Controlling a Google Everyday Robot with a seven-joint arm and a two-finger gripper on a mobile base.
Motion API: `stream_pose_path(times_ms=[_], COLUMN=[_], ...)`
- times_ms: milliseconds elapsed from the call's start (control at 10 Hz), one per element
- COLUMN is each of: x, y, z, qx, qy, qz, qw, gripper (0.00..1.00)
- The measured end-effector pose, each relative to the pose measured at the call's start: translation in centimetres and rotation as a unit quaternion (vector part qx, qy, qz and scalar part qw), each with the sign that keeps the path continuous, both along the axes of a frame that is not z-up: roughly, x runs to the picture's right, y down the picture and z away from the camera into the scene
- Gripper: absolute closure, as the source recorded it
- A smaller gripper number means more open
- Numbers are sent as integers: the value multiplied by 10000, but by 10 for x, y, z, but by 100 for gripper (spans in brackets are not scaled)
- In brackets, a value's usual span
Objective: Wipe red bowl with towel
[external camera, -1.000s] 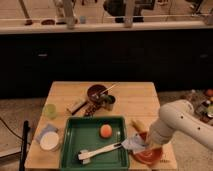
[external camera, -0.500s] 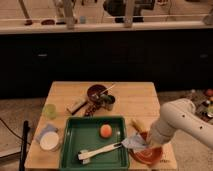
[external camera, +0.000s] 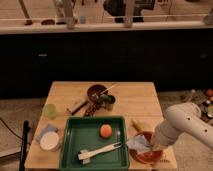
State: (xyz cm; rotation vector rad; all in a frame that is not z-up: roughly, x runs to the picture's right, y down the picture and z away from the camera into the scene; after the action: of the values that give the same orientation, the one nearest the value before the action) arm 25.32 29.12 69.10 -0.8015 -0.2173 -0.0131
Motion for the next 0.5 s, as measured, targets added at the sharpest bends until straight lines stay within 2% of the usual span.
stream_pose_path(times_ms=[500], x=[16], y=[7], z=[4], qx=[-74], qy=[177], qz=[87], qw=[9998], gripper=[100])
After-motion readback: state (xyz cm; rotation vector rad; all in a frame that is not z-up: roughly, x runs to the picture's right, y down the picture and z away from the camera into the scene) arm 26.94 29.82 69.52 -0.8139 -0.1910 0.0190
